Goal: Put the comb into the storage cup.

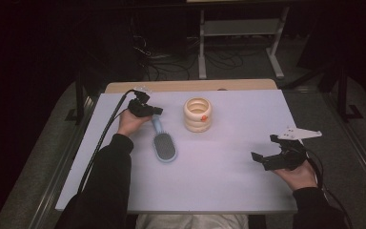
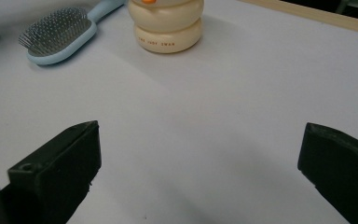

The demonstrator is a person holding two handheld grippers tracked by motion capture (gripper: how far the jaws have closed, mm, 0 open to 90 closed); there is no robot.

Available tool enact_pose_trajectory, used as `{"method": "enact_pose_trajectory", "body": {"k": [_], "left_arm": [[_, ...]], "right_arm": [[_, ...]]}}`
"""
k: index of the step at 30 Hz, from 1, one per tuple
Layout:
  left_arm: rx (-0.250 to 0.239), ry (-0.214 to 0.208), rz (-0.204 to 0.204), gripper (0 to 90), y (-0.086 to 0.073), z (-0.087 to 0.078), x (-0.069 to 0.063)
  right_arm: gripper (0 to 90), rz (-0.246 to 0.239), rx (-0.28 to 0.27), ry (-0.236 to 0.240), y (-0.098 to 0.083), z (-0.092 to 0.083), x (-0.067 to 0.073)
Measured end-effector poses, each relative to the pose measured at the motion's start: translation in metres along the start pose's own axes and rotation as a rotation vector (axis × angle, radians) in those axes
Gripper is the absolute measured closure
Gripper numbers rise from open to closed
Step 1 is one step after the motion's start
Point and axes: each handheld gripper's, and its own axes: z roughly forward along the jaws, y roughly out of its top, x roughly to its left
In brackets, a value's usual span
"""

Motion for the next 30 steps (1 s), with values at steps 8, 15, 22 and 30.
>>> {"method": "enact_pose_trajectory", "body": {"k": [8, 15, 22, 30], "left_arm": [[0.015, 0.018, -0.008, 90.0, -0.004, 0.011, 0.003], [0.046, 0.027, 0.019, 90.0, -0.009, 0.016, -0.001], [0.084, 0.039, 0.031, 90.0, -0.012, 0.012, 0.002], [0.089, 0.049, 0.023, 90.0, -0.02, 0.004, 0.006]], "right_arm": [[0.0, -0.001, 0.002, 0.001, 0.0, 0.0, 0.0], [0.0, -0.004, 0.01, 0.003, 0.0, 0.002, 0.0], [0.0, -0.008, 0.016, 0.001, 0.0, 0.003, 0.001], [0.0, -0.013, 0.027, -0.001, 0.0, 0.004, 0.001]]}}
